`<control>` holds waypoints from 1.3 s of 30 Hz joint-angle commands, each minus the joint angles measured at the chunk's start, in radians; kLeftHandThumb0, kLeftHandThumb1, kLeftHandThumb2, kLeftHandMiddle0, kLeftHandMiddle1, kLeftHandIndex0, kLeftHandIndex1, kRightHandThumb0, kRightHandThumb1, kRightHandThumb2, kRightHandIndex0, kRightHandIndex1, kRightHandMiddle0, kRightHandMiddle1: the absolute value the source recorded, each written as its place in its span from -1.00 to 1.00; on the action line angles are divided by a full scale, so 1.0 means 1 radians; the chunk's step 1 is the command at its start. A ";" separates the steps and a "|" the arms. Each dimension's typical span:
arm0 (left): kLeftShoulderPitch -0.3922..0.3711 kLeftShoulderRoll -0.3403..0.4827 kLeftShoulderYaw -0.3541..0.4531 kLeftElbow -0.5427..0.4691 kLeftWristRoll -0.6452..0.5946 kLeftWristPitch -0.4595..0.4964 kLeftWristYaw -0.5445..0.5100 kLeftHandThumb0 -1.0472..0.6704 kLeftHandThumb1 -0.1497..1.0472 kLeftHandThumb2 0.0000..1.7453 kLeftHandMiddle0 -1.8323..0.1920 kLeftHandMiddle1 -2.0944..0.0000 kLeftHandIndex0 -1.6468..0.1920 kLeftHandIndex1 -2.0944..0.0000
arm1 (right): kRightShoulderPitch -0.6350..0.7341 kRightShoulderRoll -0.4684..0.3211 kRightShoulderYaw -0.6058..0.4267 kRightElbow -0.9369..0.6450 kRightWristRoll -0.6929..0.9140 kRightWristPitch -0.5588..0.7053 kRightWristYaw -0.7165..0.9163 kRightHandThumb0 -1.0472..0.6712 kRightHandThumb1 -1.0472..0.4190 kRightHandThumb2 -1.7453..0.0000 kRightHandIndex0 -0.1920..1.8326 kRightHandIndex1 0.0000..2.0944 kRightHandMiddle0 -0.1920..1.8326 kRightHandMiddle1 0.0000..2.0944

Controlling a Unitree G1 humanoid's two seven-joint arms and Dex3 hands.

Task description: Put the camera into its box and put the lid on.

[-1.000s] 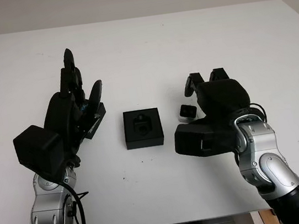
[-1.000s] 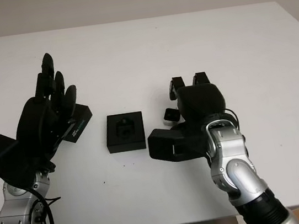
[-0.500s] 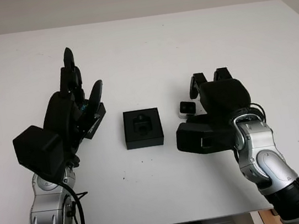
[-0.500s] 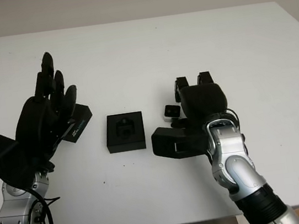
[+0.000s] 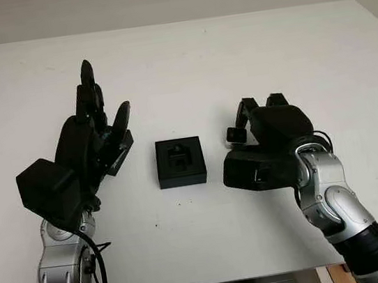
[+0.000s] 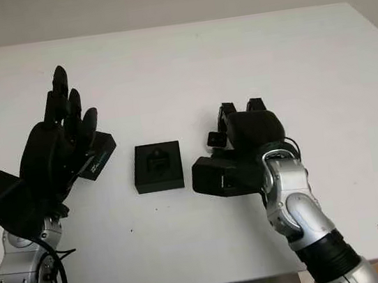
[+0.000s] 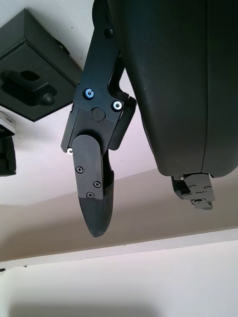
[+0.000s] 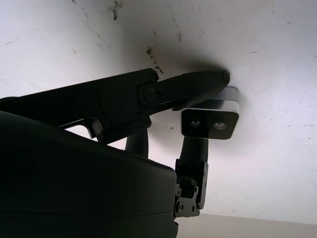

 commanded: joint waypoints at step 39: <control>-0.007 0.004 0.008 0.004 -0.008 -0.023 0.003 -0.53 1.00 -0.48 1.00 1.00 1.00 1.00 | -0.062 -0.075 -0.132 0.057 0.388 -0.174 -0.084 -0.23 -0.95 0.93 -0.47 -0.83 -0.49 0.36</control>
